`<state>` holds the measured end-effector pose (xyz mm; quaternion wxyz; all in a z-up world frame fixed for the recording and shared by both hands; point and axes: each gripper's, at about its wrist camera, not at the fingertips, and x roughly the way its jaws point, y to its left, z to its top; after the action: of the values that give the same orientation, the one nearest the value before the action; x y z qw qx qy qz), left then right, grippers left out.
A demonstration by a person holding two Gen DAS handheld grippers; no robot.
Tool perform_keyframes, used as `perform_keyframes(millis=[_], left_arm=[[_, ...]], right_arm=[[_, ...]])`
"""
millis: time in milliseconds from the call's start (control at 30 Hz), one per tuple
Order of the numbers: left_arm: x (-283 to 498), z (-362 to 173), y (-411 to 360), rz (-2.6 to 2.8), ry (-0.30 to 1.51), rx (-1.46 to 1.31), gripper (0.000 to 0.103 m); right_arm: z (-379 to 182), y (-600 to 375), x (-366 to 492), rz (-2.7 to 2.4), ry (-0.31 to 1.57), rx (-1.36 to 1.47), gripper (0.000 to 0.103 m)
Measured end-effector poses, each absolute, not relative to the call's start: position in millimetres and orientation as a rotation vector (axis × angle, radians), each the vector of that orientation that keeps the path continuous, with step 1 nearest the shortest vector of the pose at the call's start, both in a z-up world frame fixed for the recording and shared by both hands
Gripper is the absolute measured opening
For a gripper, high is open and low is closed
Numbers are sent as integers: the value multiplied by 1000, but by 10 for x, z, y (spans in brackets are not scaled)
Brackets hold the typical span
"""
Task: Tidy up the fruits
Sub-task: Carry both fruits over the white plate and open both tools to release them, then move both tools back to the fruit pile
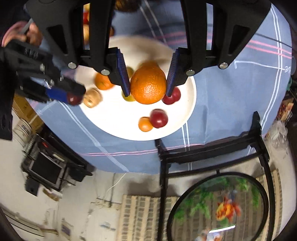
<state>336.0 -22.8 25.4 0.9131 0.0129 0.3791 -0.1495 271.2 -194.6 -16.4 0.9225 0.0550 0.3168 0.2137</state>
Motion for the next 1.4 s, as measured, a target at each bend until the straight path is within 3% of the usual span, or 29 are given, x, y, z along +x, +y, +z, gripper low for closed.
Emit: perform_keyframes(millis=[233, 267, 300, 333, 367, 400, 700, 1033, 1133, 1300, 1400], left_arm=[[3678, -2, -325, -288, 852, 36, 45], [3686, -9, -327, -286, 848, 33, 48], [3681, 1, -311, -280, 839, 28, 59], [3666, 26, -298, -273, 830, 23, 75], [3628, 76, -278, -262, 819, 17, 80], [3596, 116, -257, -258, 807, 12, 84], [2796, 462, 79, -225, 748, -4, 94], [1565, 10, 433, -207, 778, -89, 95], [1278, -117, 401, -226, 773, -90, 95], [1065, -340, 293, -246, 770, -79, 95], [1037, -341, 292, -266, 770, -86, 95]], right_arm=[[-334, -1774, 2945, 446, 705, 58, 33], [-343, -1771, 2954, 446, 711, 53, 34], [-351, -1769, 2959, 451, 715, 51, 39], [-352, -1770, 2956, 448, 720, 49, 46], [-341, -1775, 2936, 438, 720, 50, 64], [-323, -1786, 2905, 436, 709, 55, 66], [-118, -1957, 2302, 446, 650, 83, 66], [-388, -1831, 1387, 481, 725, -45, 65], [-527, -1760, 1226, 492, 771, -82, 62], [-713, -1674, 1210, 506, 844, -66, 46], [-728, -1611, 1236, 530, 858, -38, 43]])
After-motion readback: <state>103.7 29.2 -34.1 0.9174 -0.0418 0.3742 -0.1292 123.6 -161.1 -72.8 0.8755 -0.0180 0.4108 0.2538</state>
